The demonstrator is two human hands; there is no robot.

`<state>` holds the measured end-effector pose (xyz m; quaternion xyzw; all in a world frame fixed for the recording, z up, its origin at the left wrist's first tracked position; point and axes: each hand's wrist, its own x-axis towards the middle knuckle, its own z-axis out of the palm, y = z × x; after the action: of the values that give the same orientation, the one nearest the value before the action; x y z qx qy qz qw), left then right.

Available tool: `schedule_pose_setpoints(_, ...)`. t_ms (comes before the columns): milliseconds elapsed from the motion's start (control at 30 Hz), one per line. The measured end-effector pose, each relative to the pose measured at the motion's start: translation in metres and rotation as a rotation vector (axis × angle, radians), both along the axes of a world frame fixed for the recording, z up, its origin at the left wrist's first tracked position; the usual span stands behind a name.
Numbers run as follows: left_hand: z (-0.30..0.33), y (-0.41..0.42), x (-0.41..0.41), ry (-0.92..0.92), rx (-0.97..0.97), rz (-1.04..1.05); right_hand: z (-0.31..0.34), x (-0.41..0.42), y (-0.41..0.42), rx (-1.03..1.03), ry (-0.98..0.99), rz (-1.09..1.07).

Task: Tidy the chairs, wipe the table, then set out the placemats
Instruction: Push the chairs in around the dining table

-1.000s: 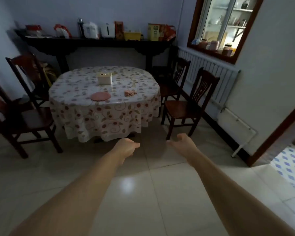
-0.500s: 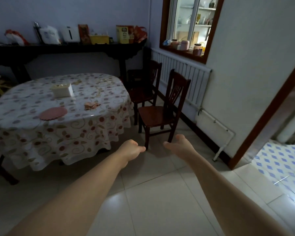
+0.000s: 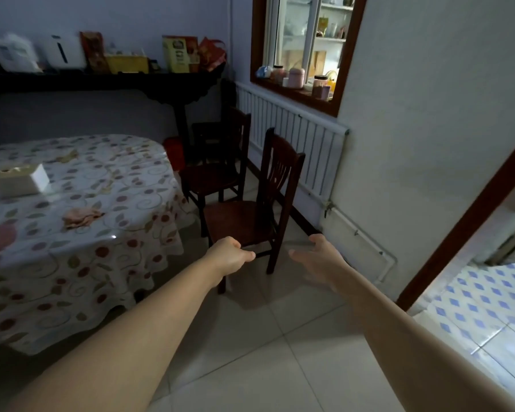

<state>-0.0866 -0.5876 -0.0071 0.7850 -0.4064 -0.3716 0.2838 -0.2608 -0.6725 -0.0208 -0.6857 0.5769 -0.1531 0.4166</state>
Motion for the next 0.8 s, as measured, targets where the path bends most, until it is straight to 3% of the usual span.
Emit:
schedule_pose_setpoints(233, 0.002, -0.178, 0.022, 0.048, 0.026, -0.054, 0.002, 0.02, -0.161, 0.0, 0.048, -0.044)
schedule_pose_setpoints(433, 0.007, -0.32, 0.012, 0.045, 0.055, -0.08, -0.002, 0.007, -0.295, -0.004, -0.022, -0.053)
schedule_pose_setpoints(800, -0.017, -0.555, -0.019, 0.083, 0.06, 0.196, -0.02, -0.003, -0.563, 0.074, -0.114, 0.165)
